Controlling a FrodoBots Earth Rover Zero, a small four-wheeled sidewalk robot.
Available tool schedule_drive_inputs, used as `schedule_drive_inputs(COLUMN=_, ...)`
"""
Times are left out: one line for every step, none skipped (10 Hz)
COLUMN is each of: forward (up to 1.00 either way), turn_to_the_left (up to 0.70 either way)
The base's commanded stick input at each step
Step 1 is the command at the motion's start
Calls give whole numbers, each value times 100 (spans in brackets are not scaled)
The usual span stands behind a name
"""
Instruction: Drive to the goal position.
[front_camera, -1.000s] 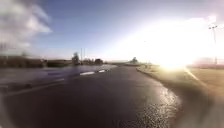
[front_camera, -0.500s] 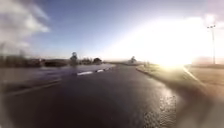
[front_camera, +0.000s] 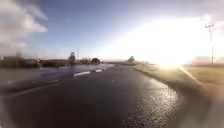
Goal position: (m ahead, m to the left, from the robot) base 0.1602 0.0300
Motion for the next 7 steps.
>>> schedule_drive_inputs(forward=45, turn_to_the_left=-17)
schedule_drive_inputs(forward=45, turn_to_the_left=0)
schedule_drive_inputs(forward=45, turn_to_the_left=0)
schedule_drive_inputs(forward=45, turn_to_the_left=0)
schedule_drive_inputs(forward=45, turn_to_the_left=0)
schedule_drive_inputs(forward=45, turn_to_the_left=0)
schedule_drive_inputs(forward=45, turn_to_the_left=0)
